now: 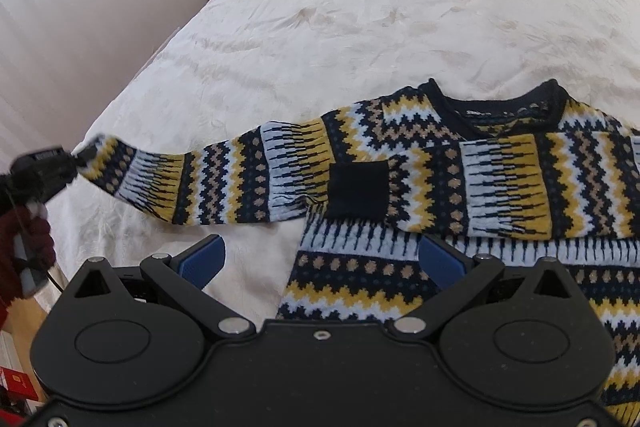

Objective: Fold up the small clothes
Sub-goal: 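Fold the held sleeve across the sweater body with the left gripper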

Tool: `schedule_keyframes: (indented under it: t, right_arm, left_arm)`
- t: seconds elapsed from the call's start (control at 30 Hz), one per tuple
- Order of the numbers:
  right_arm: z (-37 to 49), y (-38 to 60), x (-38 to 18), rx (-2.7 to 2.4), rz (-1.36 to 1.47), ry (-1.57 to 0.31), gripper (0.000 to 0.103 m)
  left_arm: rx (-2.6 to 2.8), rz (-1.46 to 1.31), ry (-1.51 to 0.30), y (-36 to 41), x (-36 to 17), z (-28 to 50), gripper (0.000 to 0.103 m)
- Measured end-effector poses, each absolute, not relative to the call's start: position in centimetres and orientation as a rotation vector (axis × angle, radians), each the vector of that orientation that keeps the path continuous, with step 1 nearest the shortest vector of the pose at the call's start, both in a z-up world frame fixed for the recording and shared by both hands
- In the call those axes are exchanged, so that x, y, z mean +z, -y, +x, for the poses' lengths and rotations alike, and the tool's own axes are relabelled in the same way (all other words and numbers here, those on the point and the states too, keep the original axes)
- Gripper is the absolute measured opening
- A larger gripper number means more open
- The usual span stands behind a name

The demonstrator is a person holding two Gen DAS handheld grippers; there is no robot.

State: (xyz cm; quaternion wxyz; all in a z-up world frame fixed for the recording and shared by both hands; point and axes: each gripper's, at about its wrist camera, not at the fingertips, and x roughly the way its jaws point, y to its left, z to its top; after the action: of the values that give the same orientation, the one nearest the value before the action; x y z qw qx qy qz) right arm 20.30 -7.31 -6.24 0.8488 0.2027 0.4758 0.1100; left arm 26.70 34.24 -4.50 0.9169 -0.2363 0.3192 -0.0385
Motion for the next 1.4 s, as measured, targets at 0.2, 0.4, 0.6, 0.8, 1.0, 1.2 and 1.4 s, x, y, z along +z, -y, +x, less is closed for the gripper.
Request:
schedule_keyframes:
  t: [0.2,0.4,0.6,0.8,1.0,1.2,1.4]
  right_arm:
    - [18.5,10.7,-7.4,0.221,0.468,-0.985,0.103]
    - [16.7,15.0,-9.1,0.245,0.481,-0.984,0.103]
    - [15.1,20.1,-10.8,0.255,0.512,-0.968,0.103]
    - [14.3,24.5,-12.3,0.266,0.535,-0.964,0.103]
    - [13.6,28.3,-13.0,0.266,0.542,-0.961,0.103]
    - [13.2,30.0,-14.0,0.25,0.557,-0.976,0.103]
    - [13.5,30.0,-14.5,0.235,0.567,-0.988,0.103]
  left_arm:
    - [-0.177,-0.437,-0.627,-27.9,-2.3,27.1,0.005]
    - [-0.237,-0.414,-0.608,-20.6,-0.6,26.7,0.005]
    - [-0.332,-0.356,-0.619,-12.1,-0.3,26.6,0.005]
    - [-0.408,-0.332,-0.686,-4.3,-3.3,26.3,0.005]
    - [-0.462,-0.285,-0.767,2.6,-6.8,26.5,0.005]
    - [-0.517,-0.214,-0.848,6.8,-9.1,26.4,0.006]
    - [-0.608,-0.176,-0.9,8.3,-10.6,26.8,0.049]
